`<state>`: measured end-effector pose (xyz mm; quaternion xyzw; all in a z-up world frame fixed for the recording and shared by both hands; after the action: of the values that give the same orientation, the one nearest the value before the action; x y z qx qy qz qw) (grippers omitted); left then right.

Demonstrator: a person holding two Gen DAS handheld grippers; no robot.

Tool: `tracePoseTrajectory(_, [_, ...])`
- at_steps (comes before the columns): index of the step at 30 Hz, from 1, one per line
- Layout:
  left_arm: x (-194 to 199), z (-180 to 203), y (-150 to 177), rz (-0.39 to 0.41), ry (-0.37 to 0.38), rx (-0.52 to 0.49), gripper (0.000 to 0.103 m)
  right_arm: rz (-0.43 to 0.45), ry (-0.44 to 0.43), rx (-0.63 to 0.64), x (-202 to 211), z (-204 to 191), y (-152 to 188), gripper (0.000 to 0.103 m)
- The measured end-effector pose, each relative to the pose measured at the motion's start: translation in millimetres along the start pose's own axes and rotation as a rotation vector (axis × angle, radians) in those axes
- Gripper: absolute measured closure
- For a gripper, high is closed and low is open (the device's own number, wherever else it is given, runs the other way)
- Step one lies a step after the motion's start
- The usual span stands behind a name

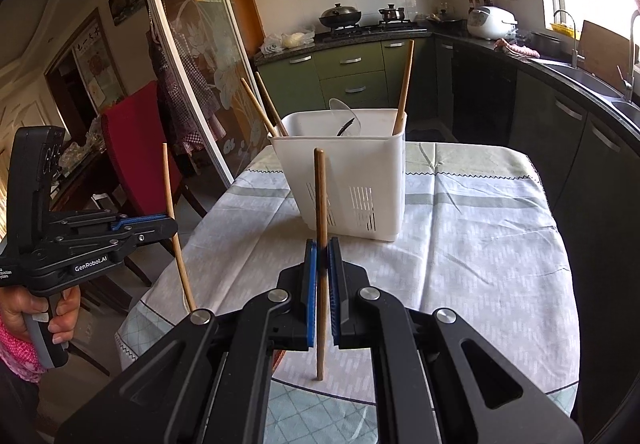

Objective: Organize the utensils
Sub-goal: 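Carry both upright chopsticks over the white holder with both grippers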

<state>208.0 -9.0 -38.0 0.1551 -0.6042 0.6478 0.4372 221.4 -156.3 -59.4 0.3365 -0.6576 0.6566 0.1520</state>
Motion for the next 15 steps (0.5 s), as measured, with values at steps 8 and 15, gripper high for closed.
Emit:
tracePoseTrajectory(8, [4.4,7.1,-1.1,0.012,0.012,-0.015,0.097,0.005,-0.003,0.006,3.1,0.5,-0.8,0.097])
tracePoseTrajectory(15, [8.7,13.9,-6.2,0.027,0.023,-0.034,0.097,0.007,-0.007,0.008,4.2,0.9,-1.3,0.097])
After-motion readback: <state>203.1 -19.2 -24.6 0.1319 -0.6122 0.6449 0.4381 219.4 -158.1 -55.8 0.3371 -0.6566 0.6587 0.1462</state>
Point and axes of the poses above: each gripper's, at about its wrist camera, not at the fingertips, and x roughly against the way its jaws point, z to its right, y to its underside, the point moved 5 cm from there along -x, roughly the way its jaws point, and after that the axes turned 13 degrees about y, right-handed, at the moved point
